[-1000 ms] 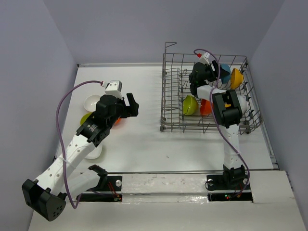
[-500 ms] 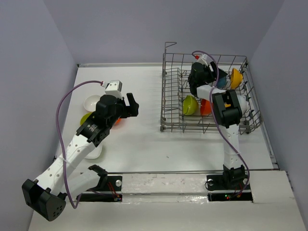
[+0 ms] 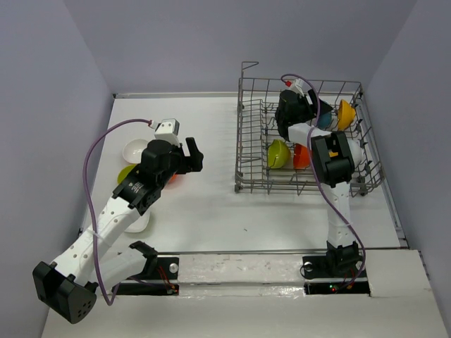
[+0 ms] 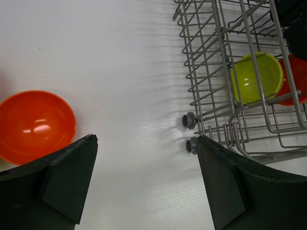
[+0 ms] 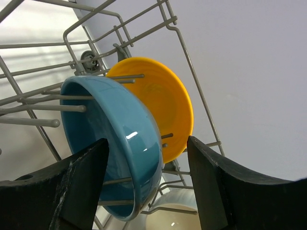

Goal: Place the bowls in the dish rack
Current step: Insert the bowl into the dish rack.

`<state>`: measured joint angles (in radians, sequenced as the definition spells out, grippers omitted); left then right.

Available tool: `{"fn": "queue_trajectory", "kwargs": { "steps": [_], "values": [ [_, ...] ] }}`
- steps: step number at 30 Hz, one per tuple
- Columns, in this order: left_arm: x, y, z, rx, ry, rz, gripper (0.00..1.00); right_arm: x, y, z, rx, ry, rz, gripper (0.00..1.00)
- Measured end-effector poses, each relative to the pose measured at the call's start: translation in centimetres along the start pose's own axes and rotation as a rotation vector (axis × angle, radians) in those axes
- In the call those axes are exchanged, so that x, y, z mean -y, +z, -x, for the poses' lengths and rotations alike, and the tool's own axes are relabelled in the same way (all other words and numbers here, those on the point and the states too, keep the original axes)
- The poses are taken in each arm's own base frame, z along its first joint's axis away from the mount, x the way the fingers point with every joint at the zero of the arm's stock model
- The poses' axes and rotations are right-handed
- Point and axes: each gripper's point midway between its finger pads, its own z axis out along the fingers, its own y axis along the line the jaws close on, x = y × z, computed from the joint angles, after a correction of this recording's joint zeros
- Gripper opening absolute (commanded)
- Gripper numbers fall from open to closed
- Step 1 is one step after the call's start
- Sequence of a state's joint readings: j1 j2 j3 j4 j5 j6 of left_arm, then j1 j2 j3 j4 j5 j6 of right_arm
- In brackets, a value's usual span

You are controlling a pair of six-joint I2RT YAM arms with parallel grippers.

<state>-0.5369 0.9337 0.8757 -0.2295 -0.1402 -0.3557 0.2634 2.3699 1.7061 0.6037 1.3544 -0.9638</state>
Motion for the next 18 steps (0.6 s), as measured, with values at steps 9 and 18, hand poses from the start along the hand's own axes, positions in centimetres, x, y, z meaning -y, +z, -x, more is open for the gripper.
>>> {"fn": "queue_trajectory", "kwargs": {
  "steps": [9,18],
  "values": [
    [0.0,0.0,0.0,0.000,0.000,0.000,0.93,2.5,-0.1,1.7,-0.009,0.075,0.011,0.75],
    [0.0,0.0,0.0,0.000,0.000,0.000,0.93,2.5,-0.3,1.4,-0.017,0.086,0.046,0.76]
  ]
}}
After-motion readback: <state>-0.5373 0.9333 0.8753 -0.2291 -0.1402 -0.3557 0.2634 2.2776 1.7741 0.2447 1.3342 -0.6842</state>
